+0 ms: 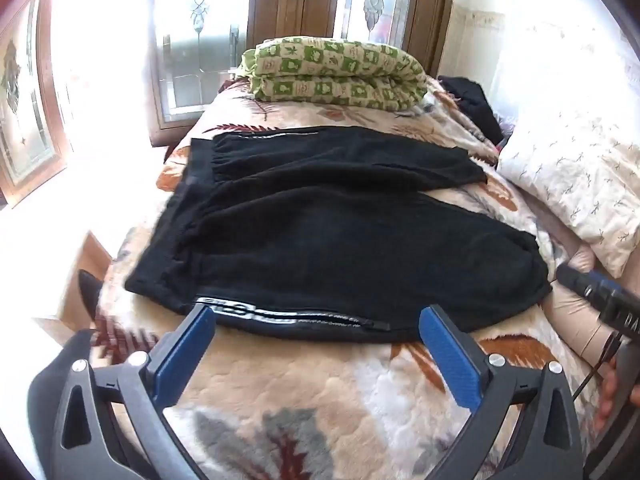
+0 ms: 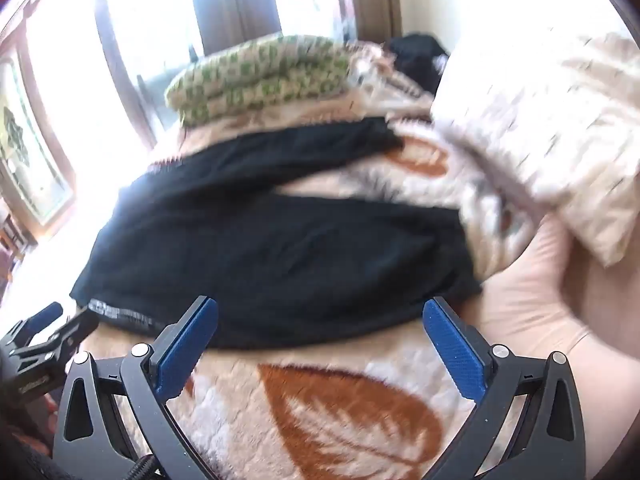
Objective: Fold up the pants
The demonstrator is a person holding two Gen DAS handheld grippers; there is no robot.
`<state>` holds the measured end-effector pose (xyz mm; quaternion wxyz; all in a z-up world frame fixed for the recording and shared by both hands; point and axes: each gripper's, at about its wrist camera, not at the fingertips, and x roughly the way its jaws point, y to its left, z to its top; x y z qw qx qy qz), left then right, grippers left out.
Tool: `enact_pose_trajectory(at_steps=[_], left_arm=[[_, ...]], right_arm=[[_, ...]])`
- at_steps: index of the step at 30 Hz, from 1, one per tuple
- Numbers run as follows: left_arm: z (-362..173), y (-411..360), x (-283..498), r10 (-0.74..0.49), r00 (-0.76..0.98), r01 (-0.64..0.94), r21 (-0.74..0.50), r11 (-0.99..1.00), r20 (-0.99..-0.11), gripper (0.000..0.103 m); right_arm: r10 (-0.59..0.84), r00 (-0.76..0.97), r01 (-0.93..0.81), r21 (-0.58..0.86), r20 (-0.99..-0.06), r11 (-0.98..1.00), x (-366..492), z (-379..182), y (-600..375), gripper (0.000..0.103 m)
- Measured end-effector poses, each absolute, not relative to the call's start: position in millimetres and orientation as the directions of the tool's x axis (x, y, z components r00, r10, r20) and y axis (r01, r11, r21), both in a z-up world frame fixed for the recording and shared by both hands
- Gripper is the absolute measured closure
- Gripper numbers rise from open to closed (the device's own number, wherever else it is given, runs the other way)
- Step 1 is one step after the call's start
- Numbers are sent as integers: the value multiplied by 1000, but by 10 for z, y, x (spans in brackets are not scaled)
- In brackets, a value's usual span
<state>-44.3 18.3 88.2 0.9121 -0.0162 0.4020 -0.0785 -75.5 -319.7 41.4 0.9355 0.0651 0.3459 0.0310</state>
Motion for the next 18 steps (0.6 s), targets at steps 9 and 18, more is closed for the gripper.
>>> enact_pose_trajectory(at_steps=[9, 18], left_arm=[[965, 404, -304, -195, 618, 85, -183, 980, -761, 0], [1015, 285, -204, -155, 651, 95, -122, 988, -743, 0]], right_arm=[[131, 775, -21, 182, -618, 983, -770, 489, -3275, 0], [154, 791, -73, 160, -592, 984, -799, 589, -3183, 0]])
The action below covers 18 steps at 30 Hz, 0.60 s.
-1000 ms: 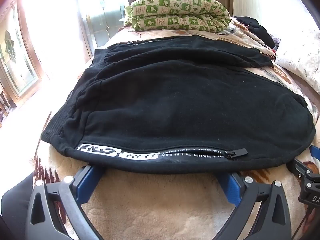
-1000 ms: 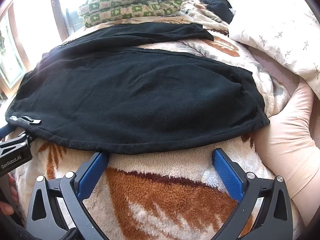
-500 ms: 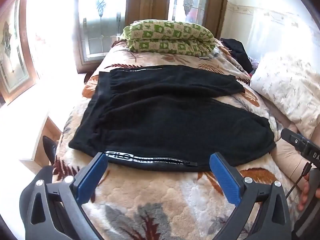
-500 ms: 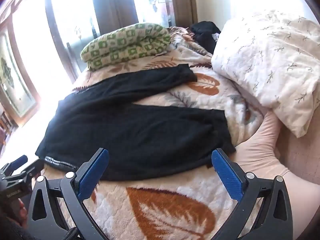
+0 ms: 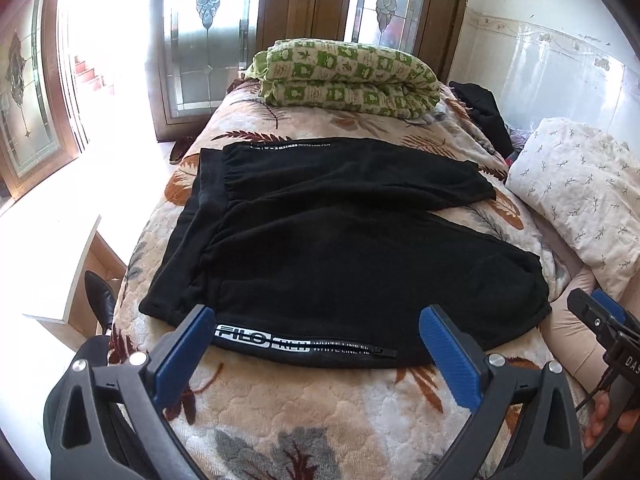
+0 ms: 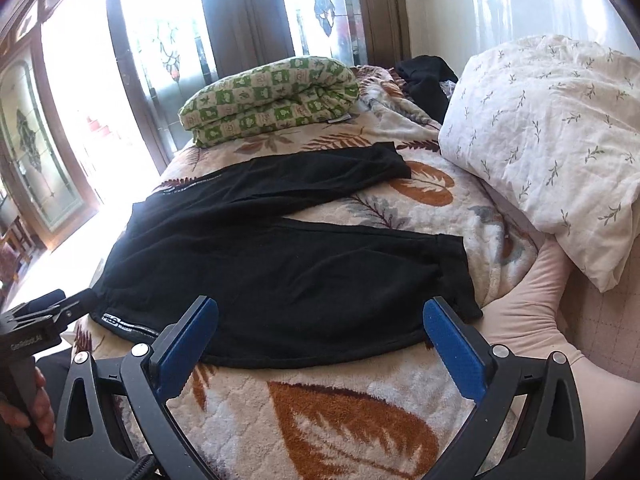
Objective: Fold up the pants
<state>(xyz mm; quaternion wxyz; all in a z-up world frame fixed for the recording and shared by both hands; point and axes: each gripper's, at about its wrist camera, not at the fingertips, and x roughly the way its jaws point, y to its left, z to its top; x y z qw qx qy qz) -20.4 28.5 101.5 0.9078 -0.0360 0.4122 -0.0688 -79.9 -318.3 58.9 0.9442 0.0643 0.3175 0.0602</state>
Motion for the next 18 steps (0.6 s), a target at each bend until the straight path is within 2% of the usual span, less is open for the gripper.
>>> enact_pose_trajectory(at_steps=[18], left_arm=[[1053, 228, -139, -174, 652, 108, -136, 985, -738, 0]], right_arm=[[164, 771, -74, 170, -615, 983, -773, 559, -3162, 0]])
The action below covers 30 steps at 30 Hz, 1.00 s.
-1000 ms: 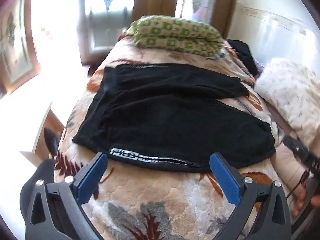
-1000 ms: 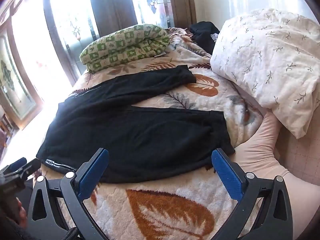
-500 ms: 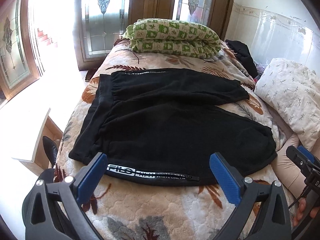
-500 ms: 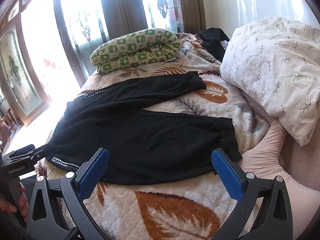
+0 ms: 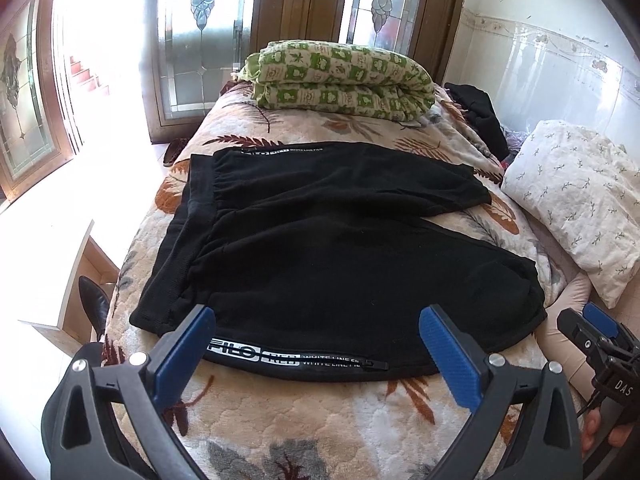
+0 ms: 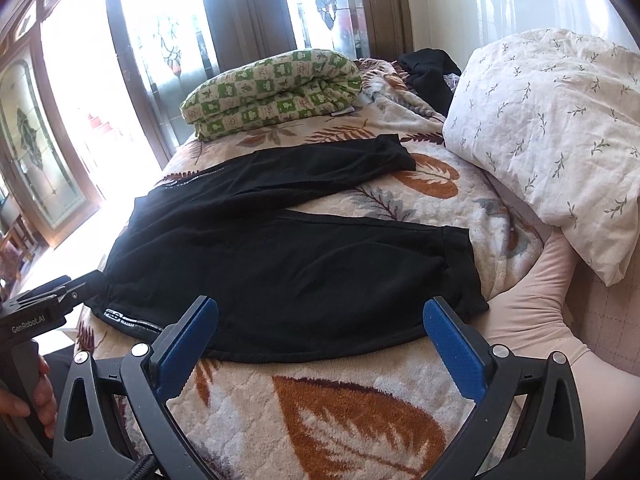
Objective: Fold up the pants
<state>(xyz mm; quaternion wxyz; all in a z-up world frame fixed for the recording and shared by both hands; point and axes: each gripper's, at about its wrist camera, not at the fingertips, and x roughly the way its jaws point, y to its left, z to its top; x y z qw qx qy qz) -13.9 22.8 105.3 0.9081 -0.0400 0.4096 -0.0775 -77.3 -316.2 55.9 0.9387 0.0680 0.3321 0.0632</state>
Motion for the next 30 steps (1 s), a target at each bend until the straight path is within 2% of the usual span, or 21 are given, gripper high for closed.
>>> enact_pose_trajectory(at_steps=[11, 15, 21, 30], left_arm=[[1055, 282, -17, -159, 650, 112, -113, 987, -743, 0], [1028, 288, 72, -159, 646, 117, -109, 987, -746, 0], [973, 267, 193, -156, 647, 119, -103, 988, -747, 0], [906, 296, 338, -140, 639, 117, -84, 990, -756, 0]], right_arm=[[162, 782, -96, 141, -602, 985, -784, 650, -3097, 0], [206, 753, -162, 128, -625, 978, -691, 717, -3045, 0], [225, 739, -265, 33, -634, 964, -451, 873, -2921, 0], [263, 720, -293, 62, -643, 954, -95, 853, -2820, 0]])
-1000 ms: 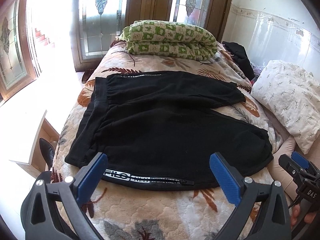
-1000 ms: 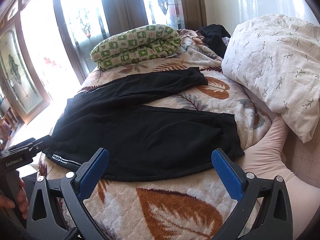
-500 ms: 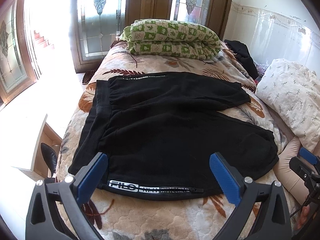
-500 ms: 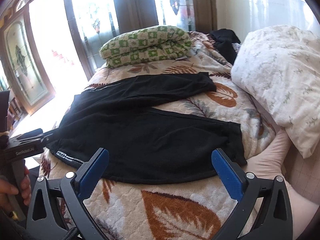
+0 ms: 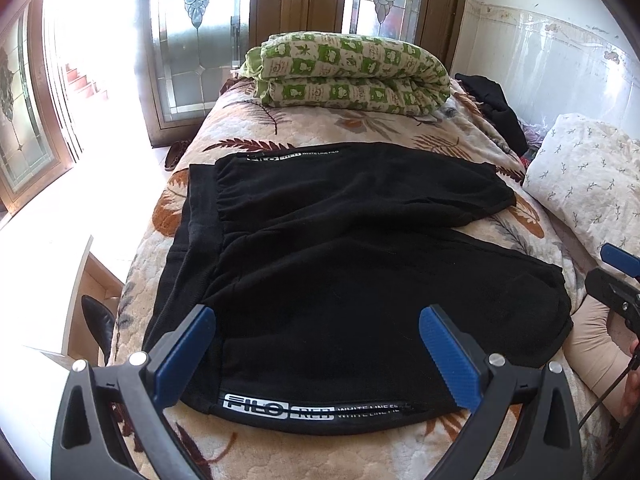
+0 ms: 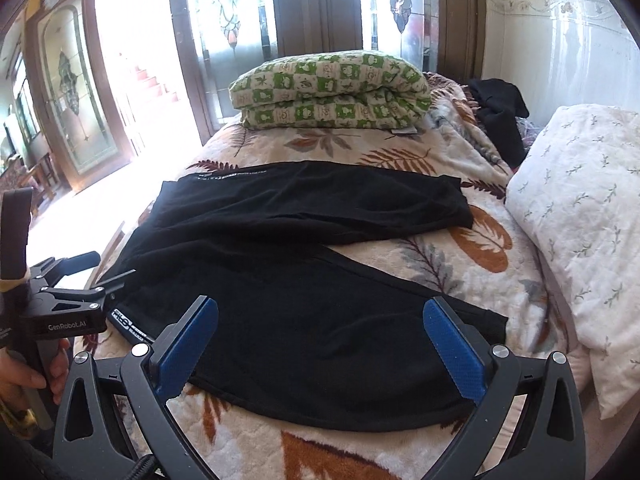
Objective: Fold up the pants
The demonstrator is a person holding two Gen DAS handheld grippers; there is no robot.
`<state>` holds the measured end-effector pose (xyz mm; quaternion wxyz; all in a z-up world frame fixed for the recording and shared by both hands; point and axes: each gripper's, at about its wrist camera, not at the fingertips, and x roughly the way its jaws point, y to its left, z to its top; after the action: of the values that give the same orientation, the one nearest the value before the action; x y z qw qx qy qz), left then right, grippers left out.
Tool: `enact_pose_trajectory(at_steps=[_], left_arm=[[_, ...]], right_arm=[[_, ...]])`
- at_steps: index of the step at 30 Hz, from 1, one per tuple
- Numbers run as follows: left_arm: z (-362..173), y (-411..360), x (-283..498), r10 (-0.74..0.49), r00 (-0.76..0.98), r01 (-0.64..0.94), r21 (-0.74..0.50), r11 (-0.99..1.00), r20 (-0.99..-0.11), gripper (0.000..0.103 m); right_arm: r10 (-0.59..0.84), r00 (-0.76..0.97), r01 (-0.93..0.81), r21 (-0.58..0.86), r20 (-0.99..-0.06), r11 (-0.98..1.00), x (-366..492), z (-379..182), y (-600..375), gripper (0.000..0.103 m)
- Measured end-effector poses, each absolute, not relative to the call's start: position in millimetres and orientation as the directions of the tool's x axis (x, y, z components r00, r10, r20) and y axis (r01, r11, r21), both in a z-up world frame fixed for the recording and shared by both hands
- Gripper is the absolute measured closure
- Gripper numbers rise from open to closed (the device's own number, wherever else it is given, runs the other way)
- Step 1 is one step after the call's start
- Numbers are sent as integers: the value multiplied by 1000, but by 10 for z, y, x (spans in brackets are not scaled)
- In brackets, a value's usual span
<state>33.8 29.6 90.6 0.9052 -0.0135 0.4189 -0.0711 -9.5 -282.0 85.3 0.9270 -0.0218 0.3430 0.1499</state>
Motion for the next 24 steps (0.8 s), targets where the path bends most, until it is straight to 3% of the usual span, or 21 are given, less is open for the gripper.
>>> enact_pose_trajectory(at_steps=[24], left_arm=[[864, 407, 611, -80, 633, 128, 2, 992, -770, 0]], right_arm=[[322, 654, -361, 92, -684, 928, 348, 730, -2775, 0]])
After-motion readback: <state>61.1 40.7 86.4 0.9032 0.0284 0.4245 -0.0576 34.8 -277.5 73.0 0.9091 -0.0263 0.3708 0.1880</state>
